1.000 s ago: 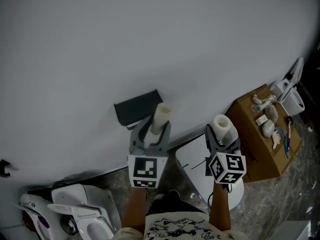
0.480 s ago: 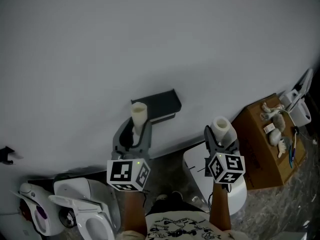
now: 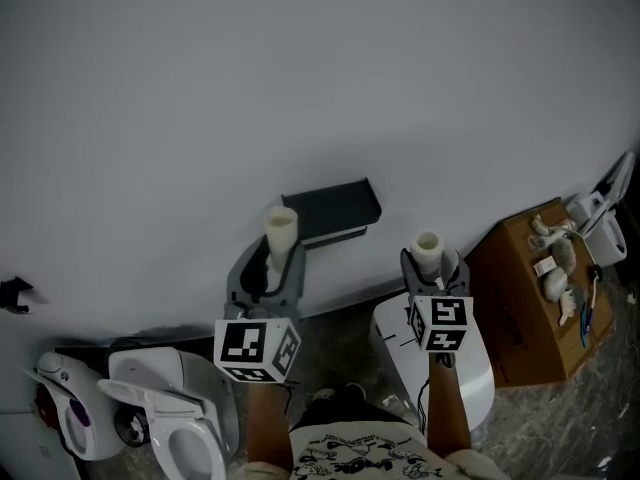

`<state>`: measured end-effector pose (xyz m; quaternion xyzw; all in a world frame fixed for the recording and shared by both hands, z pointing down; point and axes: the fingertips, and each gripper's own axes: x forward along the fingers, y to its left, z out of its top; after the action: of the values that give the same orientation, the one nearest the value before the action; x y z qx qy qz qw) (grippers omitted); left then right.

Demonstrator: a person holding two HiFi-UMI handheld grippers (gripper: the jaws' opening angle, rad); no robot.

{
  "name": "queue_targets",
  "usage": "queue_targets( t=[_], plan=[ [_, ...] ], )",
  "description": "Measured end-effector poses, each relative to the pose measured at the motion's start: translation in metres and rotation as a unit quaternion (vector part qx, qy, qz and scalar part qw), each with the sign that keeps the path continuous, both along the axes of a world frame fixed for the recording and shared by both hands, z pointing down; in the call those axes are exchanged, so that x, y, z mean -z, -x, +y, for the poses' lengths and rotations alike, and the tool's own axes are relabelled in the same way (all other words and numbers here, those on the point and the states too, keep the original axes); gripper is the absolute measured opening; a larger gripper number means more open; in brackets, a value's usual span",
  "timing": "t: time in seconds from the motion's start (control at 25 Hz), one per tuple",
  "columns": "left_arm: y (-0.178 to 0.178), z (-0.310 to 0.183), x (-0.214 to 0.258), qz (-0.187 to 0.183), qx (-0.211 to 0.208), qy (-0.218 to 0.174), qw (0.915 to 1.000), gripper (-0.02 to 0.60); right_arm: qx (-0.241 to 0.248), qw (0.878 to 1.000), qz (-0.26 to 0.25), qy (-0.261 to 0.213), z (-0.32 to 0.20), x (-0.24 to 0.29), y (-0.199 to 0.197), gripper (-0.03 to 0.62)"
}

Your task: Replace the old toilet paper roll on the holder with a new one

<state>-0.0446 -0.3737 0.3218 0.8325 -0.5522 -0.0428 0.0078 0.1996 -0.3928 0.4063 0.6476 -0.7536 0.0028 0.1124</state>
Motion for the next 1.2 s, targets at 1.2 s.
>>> queue_targets(
  t=[1.2],
  plan=[
    [0.049,0.002,-0.004,-0.029,0.051,0.004,0.9983,0.189,0.114,0.757,0.638,-0.081,-0.090,-0.058,0.038,0.305]
  ],
)
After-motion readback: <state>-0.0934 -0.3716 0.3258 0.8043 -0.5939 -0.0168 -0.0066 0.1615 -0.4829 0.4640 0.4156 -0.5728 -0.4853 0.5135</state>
